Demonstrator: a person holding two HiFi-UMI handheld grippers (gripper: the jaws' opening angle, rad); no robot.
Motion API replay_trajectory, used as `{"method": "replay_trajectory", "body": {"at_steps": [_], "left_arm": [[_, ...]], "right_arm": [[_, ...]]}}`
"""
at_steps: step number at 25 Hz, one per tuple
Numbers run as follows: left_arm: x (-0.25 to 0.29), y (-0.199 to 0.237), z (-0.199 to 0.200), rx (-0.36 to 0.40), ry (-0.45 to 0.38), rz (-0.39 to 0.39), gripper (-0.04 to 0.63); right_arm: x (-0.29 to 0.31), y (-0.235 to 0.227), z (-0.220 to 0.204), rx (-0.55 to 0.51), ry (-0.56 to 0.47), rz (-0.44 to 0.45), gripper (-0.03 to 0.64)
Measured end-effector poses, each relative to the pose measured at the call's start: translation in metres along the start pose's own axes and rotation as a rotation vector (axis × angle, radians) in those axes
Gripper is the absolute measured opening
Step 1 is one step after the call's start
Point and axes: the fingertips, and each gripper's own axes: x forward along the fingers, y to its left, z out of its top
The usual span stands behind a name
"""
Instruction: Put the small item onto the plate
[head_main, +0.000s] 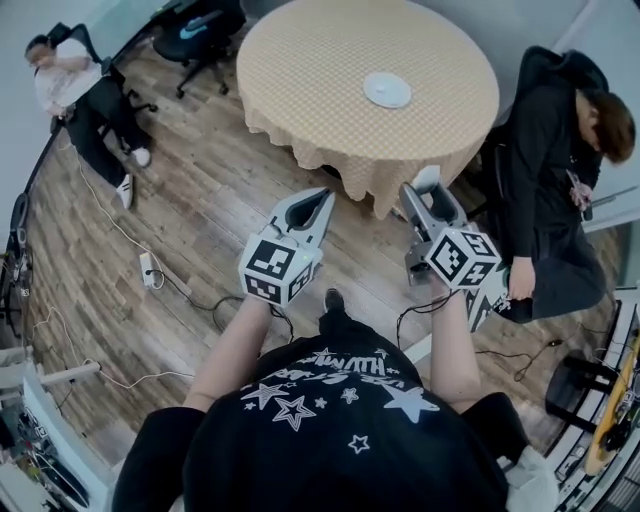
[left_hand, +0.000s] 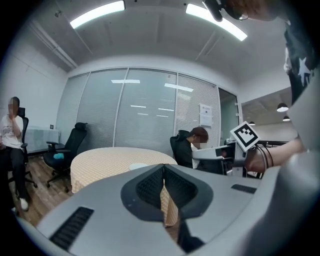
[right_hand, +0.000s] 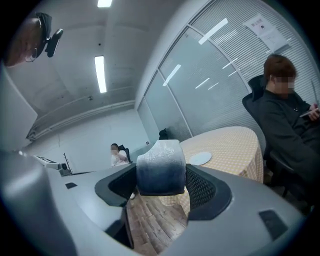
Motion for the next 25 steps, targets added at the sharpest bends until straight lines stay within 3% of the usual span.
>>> {"method": "replay_trajectory", "body": {"at_steps": [7,12,20,25], "left_arm": [[0.04,0.022,0.002,-0.015,0.011,0.051,0.009],[0.041,0.04,0.0,-0.057,0.026,0.079,0.008],[0.07,0.067,-0.006,-0.04,0.038,0.052,0.008],[0.107,0.093,0.0,-0.029,0.042,-0.014,0.008]], "right_arm": [[0.044,-0.032,0.007,0.037,0.029,0.038,0.307],[0.058,-0.024,0.002,0.029,0.061,0.092,0.307],[0.081,-0.046,-0.005,0.045,0.076,0.039,0.308],[0.102,-0.067,0.003,0.058,0.066,-0.032,0.307]]}}
